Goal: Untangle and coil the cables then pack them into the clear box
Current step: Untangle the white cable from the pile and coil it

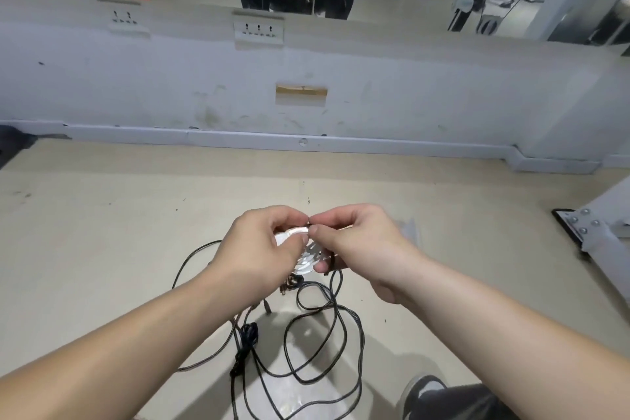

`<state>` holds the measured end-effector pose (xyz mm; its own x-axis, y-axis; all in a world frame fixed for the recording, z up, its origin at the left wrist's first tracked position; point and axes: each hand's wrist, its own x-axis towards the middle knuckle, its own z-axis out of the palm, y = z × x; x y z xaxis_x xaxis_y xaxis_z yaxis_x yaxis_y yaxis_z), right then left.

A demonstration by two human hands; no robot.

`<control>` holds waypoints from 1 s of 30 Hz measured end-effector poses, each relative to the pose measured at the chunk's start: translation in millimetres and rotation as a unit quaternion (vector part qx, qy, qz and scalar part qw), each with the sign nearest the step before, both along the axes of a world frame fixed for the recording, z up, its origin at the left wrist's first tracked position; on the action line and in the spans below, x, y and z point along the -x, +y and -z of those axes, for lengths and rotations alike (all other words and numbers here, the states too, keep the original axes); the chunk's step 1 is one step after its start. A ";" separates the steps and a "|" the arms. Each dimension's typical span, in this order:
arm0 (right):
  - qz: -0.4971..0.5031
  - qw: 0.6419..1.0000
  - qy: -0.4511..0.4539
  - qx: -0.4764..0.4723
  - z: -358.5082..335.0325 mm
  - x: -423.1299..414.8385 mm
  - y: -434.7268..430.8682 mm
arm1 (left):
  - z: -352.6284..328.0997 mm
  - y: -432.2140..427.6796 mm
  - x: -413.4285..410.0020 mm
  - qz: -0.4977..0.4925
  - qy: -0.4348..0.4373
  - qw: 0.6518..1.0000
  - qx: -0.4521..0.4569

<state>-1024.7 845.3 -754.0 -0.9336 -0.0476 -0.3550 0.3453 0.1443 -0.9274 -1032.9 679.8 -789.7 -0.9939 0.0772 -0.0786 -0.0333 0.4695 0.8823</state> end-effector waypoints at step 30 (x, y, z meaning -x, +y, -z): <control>-0.123 0.928 0.180 -0.303 14.5 19.0 22.3 | -19.9 0.7 2.9 0.078 -0.018 0.996 -0.050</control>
<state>-1043.7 867.6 -768.5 -0.9844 -0.1678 -0.0527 -0.0836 0.7101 -0.6992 -1035.8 680.5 -769.9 -0.9661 0.2387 -0.0983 0.0003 0.3818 0.9242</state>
